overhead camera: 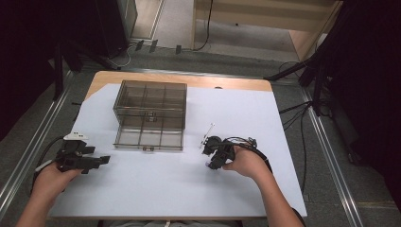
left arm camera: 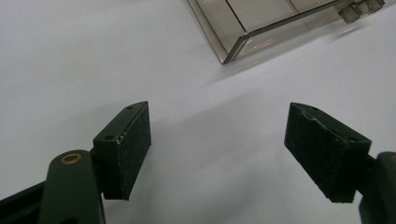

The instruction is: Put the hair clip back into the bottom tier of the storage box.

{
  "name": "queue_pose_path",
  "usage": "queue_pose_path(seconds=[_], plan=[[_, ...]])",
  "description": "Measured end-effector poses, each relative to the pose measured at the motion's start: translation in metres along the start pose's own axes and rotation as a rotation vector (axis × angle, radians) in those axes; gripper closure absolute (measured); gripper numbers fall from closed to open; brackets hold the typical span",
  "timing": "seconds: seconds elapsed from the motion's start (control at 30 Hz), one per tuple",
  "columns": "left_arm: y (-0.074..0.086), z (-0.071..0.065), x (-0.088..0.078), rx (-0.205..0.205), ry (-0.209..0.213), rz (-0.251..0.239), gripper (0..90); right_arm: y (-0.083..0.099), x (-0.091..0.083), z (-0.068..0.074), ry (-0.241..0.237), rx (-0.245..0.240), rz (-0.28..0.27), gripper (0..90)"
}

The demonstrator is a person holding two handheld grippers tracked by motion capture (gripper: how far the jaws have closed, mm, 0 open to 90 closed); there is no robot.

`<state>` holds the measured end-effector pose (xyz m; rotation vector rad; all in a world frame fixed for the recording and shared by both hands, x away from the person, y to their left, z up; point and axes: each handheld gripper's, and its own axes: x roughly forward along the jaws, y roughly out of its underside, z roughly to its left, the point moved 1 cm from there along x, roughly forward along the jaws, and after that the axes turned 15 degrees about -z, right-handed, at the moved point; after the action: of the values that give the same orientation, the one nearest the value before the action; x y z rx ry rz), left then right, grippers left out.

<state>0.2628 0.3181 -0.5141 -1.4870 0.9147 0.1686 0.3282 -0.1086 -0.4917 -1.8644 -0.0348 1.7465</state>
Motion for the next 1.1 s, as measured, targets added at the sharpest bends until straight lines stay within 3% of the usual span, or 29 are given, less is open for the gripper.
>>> queue_pose_path(seconds=[0.13, 1.0, 1.1], plan=[[0.0, -0.0002, 0.0001, -0.002, 0.0, 0.0, 23.6, 0.0012, 0.0041, 0.0004, -0.003, -0.02, 0.01, 72.8], [-0.0005, -0.001, 0.0016, -0.002, -0.001, -0.001, 23.6, -0.0016, 0.0056, 0.0041, 0.031, -0.039, 0.019, 77.3], [-0.0007, -0.001, 0.0016, -0.002, 0.0, 0.0, 23.5, -0.0025, 0.006, 0.004, 0.031, -0.025, 0.017, 77.3]])
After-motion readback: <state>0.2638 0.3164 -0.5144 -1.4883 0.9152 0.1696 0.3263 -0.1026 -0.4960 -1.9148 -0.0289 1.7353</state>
